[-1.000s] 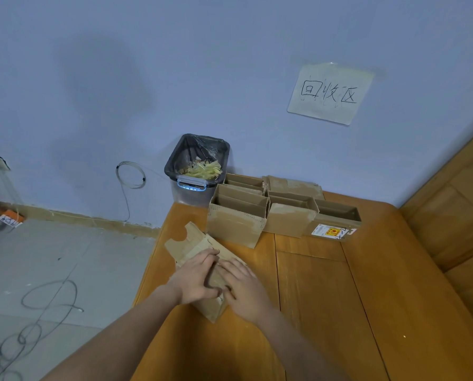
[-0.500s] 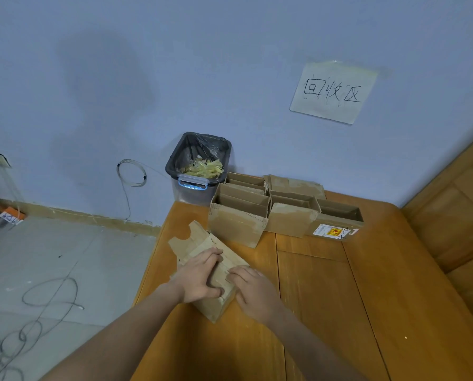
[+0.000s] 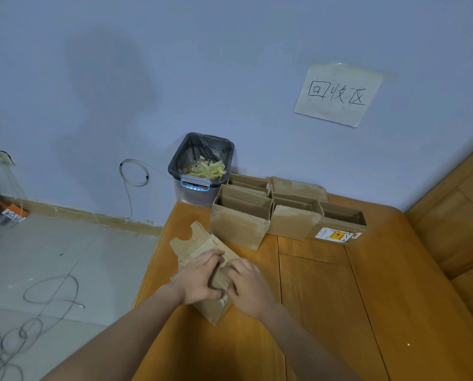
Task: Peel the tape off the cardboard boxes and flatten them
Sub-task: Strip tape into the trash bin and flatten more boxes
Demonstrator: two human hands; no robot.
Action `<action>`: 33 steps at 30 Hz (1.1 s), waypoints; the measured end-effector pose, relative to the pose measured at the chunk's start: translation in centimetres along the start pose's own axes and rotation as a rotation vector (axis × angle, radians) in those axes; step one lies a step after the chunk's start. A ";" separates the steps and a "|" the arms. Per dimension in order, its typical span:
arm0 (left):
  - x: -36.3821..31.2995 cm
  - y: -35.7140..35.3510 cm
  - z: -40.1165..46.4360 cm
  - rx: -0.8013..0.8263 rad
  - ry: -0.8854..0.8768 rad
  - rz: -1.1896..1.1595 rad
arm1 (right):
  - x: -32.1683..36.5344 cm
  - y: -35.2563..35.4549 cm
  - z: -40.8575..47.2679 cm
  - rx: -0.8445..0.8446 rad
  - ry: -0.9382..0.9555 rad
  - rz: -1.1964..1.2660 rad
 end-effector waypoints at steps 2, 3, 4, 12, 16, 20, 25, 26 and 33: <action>0.1 -0.1 0.0 0.005 0.001 -0.006 | 0.0 -0.5 -0.4 0.015 0.019 0.009; 0.1 -0.2 0.0 0.009 0.003 -0.006 | -0.1 -0.6 -0.5 0.018 0.018 0.012; 0.1 -0.2 0.0 0.011 0.006 -0.004 | -0.3 -0.6 -0.5 0.023 0.017 0.011; 0.3 -0.3 0.0 0.025 0.021 0.008 | -0.4 0.2 -0.2 -0.018 0.004 -0.011; 0.2 -0.3 -0.2 0.028 0.017 0.007 | -0.4 0.3 -0.3 0.007 -0.011 0.020; 0.3 -0.3 0.1 0.031 0.019 0.024 | -0.5 0.9 -0.5 0.035 0.008 0.018; 0.2 0.2 0.2 0.020 0.002 0.038 | -1.2 2.4 -1.1 0.034 -0.006 0.032; 0.1 0.2 0.2 0.018 -0.005 0.043 | -1.3 2.7 -1.3 0.028 -0.012 0.037; -0.4 0.6 0.6 0.014 0.007 0.132 | -2.1 3.9 -2.1 -0.051 -0.043 0.056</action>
Point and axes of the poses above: each hand's wrist, its own z-axis towards the middle knuckle, its own y-axis out of the back of the hand, x = y × z, the point moved 10 cm from there along z, towards the middle knuckle, and after that the axes turned 9 degrees about -z, right-handed, at the moved point
